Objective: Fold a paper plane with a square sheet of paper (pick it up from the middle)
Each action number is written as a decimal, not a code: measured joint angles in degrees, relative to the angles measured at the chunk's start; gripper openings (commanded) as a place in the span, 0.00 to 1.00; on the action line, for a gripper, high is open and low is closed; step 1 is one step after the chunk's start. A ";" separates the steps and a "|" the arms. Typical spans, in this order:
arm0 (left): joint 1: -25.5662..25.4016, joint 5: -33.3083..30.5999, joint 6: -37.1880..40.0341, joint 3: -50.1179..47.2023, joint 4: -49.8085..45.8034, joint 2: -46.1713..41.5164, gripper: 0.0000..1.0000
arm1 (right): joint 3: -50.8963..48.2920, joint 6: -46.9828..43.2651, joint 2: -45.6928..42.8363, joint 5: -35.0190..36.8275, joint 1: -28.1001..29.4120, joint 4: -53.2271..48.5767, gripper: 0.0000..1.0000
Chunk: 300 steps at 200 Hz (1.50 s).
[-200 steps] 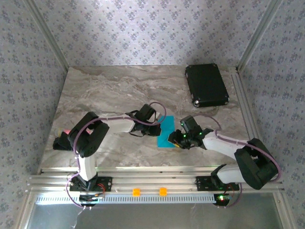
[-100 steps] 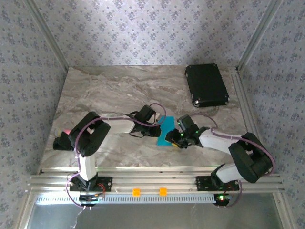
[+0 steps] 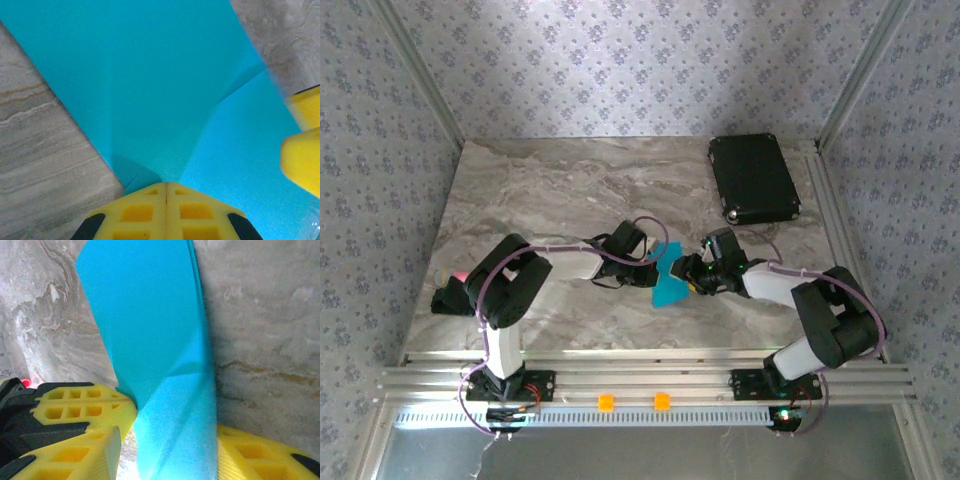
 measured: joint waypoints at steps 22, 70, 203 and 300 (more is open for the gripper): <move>0.00 0.00 -0.17 0.00 0.00 0.00 0.01 | 0.72 -1.99 1.20 -2.03 -1.29 0.42 0.44; 0.00 0.00 -0.59 0.00 0.04 0.00 0.02 | 0.72 -3.67 4.26 -5.07 -3.63 3.91 0.36; -0.31 0.00 -2.12 -0.83 0.35 -0.94 0.11 | -1.64 -2.95 9.25 -8.70 -5.33 14.14 0.10; 0.22 -0.61 -4.87 -5.79 2.16 -11.76 0.35 | -0.79 -4.50 3.74 -4.90 -2.54 7.50 0.10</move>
